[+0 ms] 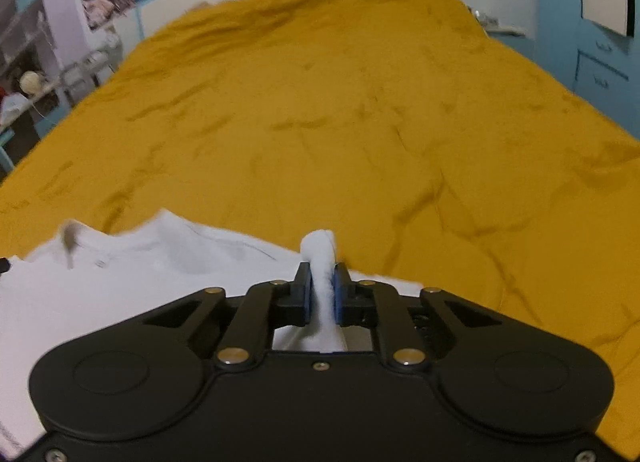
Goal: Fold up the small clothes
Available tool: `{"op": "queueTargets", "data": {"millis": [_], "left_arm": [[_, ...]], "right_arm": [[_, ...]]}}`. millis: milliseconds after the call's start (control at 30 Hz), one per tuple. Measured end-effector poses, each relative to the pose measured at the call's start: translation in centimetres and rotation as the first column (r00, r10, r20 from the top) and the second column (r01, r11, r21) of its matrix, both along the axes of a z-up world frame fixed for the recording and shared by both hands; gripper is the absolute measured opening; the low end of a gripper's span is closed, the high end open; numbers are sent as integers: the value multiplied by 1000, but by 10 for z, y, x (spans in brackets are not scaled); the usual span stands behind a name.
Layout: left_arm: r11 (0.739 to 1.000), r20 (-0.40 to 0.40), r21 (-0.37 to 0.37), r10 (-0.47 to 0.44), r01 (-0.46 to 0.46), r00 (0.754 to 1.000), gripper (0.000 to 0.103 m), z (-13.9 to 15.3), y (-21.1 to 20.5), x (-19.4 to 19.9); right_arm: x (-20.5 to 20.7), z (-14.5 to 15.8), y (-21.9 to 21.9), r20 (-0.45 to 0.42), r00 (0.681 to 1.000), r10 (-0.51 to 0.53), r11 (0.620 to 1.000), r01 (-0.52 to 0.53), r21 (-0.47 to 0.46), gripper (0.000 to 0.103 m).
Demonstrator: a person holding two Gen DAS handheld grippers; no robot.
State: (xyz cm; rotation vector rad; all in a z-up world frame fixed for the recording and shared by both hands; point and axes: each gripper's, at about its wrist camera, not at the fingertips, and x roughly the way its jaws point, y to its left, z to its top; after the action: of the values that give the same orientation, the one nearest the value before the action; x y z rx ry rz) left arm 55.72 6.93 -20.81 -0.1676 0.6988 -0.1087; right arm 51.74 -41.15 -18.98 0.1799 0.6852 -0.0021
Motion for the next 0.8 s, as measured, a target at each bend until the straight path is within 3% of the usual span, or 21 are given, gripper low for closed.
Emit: {"op": "queueTargets", "data": {"millis": [133, 167, 267, 333, 367, 533, 800], "left_arm": [[1000, -37, 25, 0, 0, 999, 8, -11, 0, 2], [1000, -38, 26, 8, -7, 999, 14, -9, 3, 2], [1000, -37, -1, 20, -20, 999, 16, 4, 10, -2], [1000, -24, 1, 16, -16, 1000, 22, 17, 14, -15], [1000, -15, 6, 2, -2, 1000, 23, 24, 13, -25], [998, -1, 3, -61, 61, 998, 35, 50, 16, -102], [992, -64, -17, -125, 124, 990, 42, 43, 9, -190]], "right_arm": [[2, -15, 0, -9, 1000, -14, 1000, 14, -7, 12], [1, -14, -2, -7, 1000, -15, 1000, 15, -1, 14], [-7, -4, -4, 2, 1000, -21, 1000, 21, 20, 31], [-21, 10, -5, 17, 999, -31, 999, 31, 25, 51], [-31, 17, -5, 31, 999, -24, 999, 23, 29, 53], [-93, 39, -10, 36, 999, 18, 998, -20, 56, 57], [-160, 22, -24, -60, 998, -21, 996, 26, 86, 57]]}}
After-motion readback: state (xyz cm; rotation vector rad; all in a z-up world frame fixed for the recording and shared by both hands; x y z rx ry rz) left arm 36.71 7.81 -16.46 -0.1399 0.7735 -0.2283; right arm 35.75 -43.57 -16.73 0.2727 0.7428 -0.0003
